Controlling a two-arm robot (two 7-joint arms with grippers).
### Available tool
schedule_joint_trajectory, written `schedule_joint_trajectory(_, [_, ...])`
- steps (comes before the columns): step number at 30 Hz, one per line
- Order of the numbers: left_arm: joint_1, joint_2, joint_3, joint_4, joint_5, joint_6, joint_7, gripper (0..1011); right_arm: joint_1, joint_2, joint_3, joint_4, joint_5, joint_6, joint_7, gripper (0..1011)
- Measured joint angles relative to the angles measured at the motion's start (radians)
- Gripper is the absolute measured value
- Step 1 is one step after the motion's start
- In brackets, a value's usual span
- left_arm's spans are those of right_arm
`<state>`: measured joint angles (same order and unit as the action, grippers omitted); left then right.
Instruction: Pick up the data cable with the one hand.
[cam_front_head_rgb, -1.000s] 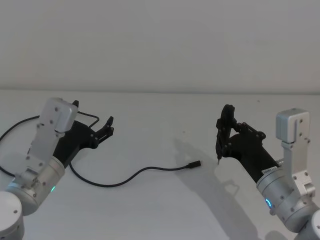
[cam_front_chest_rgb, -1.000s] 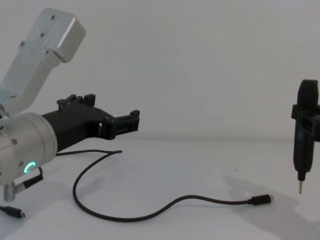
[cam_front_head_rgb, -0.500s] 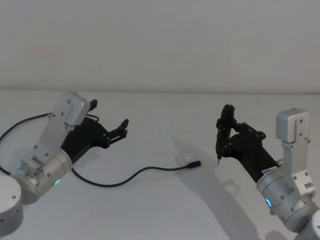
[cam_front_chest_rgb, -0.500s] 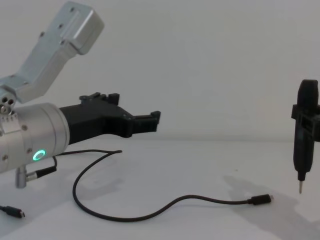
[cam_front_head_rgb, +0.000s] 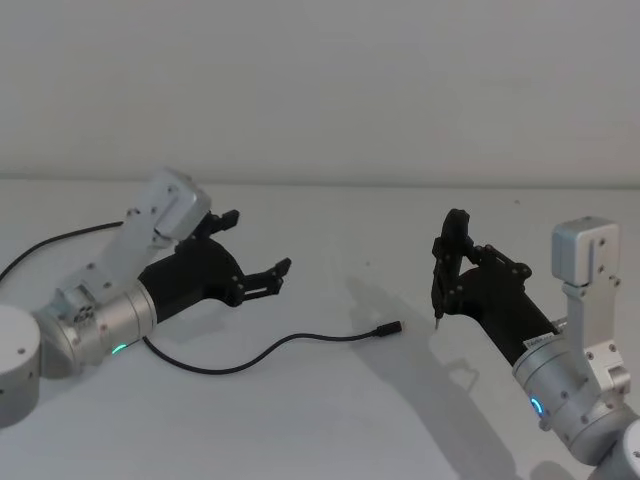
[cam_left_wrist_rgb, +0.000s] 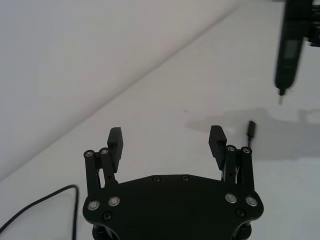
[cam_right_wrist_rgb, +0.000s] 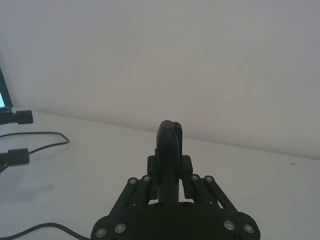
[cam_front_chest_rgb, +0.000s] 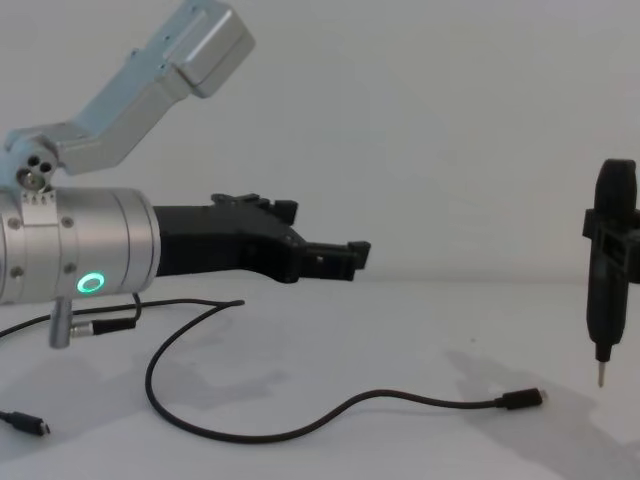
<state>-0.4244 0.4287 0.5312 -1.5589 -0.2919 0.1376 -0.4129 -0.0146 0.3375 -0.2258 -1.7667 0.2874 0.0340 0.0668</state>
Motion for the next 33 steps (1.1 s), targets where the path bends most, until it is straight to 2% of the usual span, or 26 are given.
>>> schedule_joint_trajectory(5, [-0.045, 0.011, 0.025, 0.023, -0.013, 0.027, -0.08, 1001, 0.0, 0.0, 0.0, 0.0, 0.0, 0.0, 0.0, 274])
schedule_joint_trajectory(8, [-0.085, 0.02, 0.048, 0.046, -0.019, 0.048, -0.148, 1001, 0.0, 0.0, 0.0, 0.0, 0.0, 0.0, 0.0, 274])
schedule_joint_trajectory(16, [-0.171, 0.03, 0.106, 0.102, -0.014, 0.091, -0.269, 1000, 0.0, 0.0, 0.0, 0.0, 0.0, 0.0, 0.0, 274])
schedule_joint_trajectory(24, [-0.232, 0.025, 0.149, 0.165, -0.01, 0.128, -0.336, 1001, 0.0, 0.0, 0.0, 0.0, 0.0, 0.0, 0.0, 275])
schedule_joint_trajectory(33, [-0.257, 0.008, 0.167, 0.216, -0.017, 0.153, -0.352, 1001, 0.0, 0.0, 0.0, 0.0, 0.0, 0.0, 0.0, 274])
